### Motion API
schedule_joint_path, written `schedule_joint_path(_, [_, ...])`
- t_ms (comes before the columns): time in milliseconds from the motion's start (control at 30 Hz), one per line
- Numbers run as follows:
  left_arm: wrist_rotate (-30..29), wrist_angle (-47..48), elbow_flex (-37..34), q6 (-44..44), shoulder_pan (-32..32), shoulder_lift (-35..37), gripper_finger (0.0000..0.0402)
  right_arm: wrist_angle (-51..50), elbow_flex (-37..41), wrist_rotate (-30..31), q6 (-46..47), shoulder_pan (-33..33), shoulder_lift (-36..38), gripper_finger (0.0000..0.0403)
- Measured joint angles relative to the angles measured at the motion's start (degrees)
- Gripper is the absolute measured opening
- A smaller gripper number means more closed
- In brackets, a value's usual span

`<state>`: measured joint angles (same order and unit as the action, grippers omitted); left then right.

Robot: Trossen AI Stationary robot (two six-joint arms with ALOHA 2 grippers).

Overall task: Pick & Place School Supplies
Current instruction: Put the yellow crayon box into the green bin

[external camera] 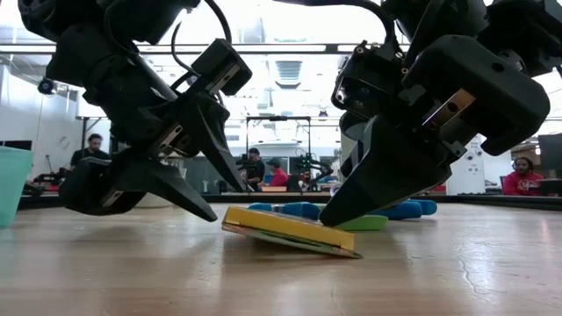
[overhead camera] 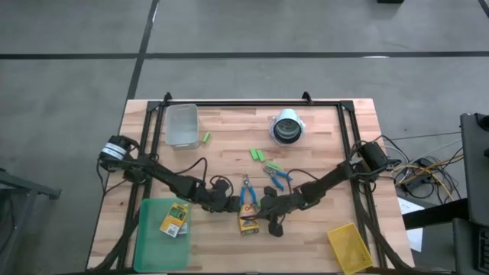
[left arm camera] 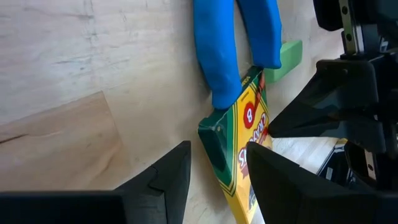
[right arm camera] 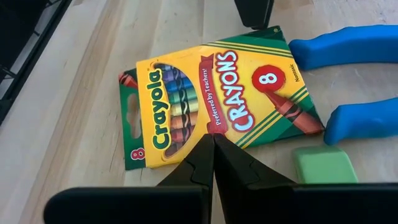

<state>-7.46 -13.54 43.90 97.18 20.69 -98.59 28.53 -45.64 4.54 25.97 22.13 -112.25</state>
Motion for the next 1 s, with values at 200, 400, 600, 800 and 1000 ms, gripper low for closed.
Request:
schedule_joint_path(200, [-1.48,0.01,-0.02,-0.02,0.0,0.0,0.0161,-0.04,0.02,0.0,0.0,0.0,0.0,0.0008])
schedule_joint_path(400, [-1.51,-0.15,-0.02,-0.11,0.1,0.0,0.0161,-0.04,0.02,0.0,0.0,-0.02,0.0,0.0008])
schedule_joint_path(600, [-2.31,-0.19,-0.04,-1.46,0.2,0.0,0.0161,-0.04,0.04,0.01,0.0,-0.02,0.0,0.0008])
schedule_joint_path(800, [-2.69,-1.41,-0.07,-0.92,0.26,0.0,0.0161,-0.04,0.06,0.02,0.0,-0.02,0.0,0.0008])
schedule_joint_path(1000, [-2.88,-1.46,-0.09,0.19,1.51,0.0,0.0161,-0.04,0.06,0.04,0.0,-0.02,0.04,0.0008])
